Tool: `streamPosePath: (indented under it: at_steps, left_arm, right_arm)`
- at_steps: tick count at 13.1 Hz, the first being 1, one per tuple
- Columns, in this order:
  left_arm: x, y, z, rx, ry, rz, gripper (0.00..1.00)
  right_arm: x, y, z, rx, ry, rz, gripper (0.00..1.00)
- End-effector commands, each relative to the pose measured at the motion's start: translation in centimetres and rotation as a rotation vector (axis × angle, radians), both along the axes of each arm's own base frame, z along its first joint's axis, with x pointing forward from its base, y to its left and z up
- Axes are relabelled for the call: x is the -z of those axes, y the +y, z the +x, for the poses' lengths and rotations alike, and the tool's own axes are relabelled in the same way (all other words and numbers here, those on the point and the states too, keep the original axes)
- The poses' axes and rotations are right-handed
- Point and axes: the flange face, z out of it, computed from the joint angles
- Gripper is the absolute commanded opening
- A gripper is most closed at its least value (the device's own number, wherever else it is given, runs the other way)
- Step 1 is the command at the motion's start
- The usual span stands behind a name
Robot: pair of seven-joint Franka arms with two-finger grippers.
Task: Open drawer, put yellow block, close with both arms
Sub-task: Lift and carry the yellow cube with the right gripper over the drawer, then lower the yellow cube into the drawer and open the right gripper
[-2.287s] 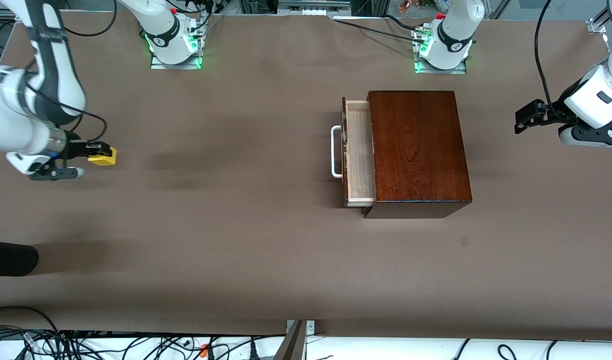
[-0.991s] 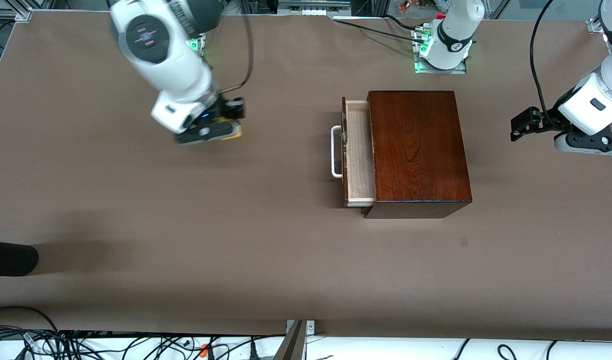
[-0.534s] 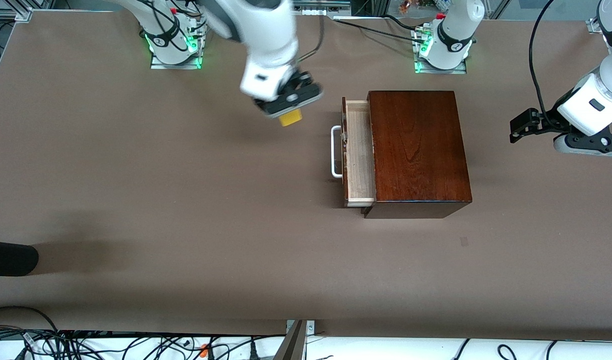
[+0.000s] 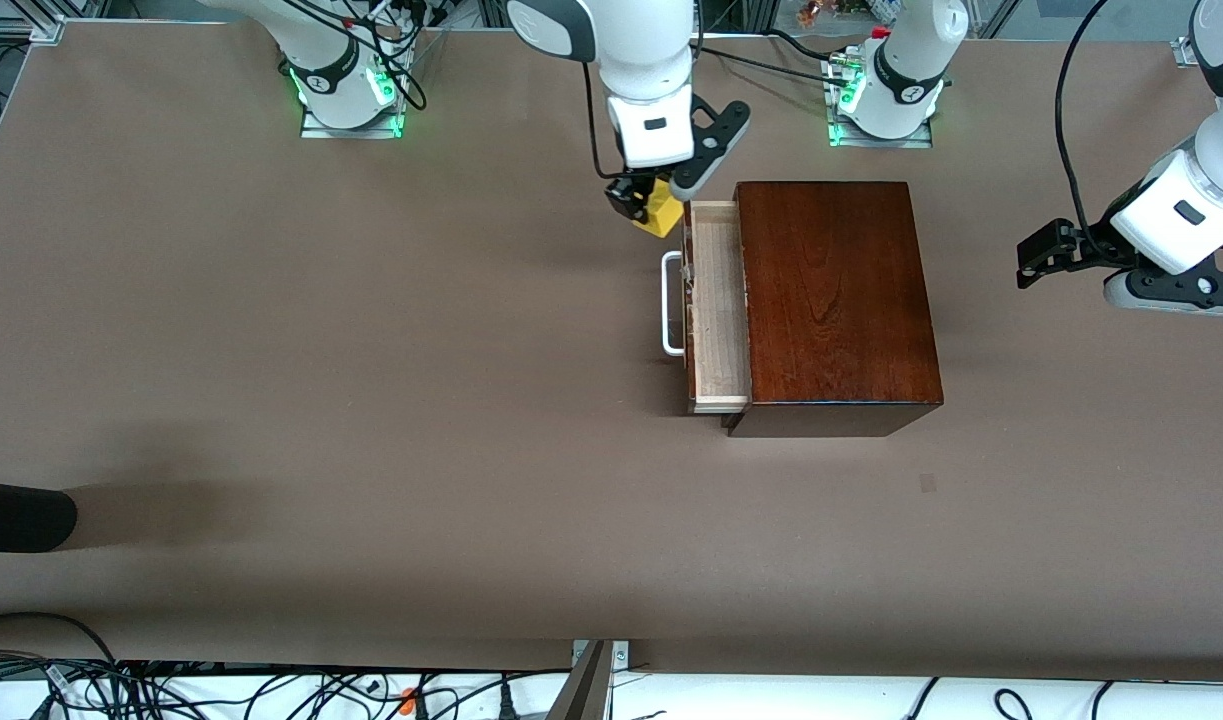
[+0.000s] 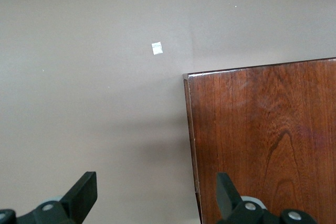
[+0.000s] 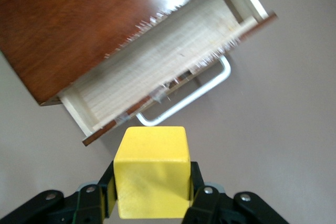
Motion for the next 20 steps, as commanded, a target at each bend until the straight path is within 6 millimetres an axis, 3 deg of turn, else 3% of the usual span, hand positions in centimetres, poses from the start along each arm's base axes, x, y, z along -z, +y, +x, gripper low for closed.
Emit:
streamPosePath:
  at_steps: [1,4,6,9,11,13,17,20]
  left_arm:
    - [-0.3,-0.3,0.3,0.013,-0.011,-0.005,1.00]
    - [-0.4,-0.3,0.3,0.013,-0.013,-0.005,1.00]
    - [-0.4,-0.3,0.3,0.013,-0.013,-0.005,1.00]
    - [-0.6,-0.3,0.2,0.013,-0.014,-0.005,1.00]
    - [-0.8,-0.3,0.1,0.013,-0.016,-0.005,1.00]
    - [-1.9,-0.8,-0.7,0.022,-0.022,-0.004,1.00]
    - [-1.4,-1.8,-0.6,0.036,-0.017,-0.004,1.00]
    - [-1.3,-1.4,-0.6,0.028,-0.014,-0.004,1.00]
  right_arm:
    - [0.6,2.0,-0.7,-0.195,-0.028,-0.003,0.33]
    - [1.6,2.5,-0.3,-0.392,-0.033,-0.013,0.33]
    - [2.6,4.7,-0.9,-0.464,-0.017,-0.012,0.33]
    - [6.0,8.0,-2.5,-0.511,-0.019,-0.041,0.33]
    - [7.9,8.4,-1.8,-0.505,-0.012,-0.043,0.33]
    - [8.1,8.7,-1.4,-0.511,-0.016,-0.035,0.33]
    - [8.4,8.9,-1.5,-0.520,-0.035,-0.048,0.33]
    - [9.6,9.1,-1.2,-0.518,-0.050,-0.054,0.33]
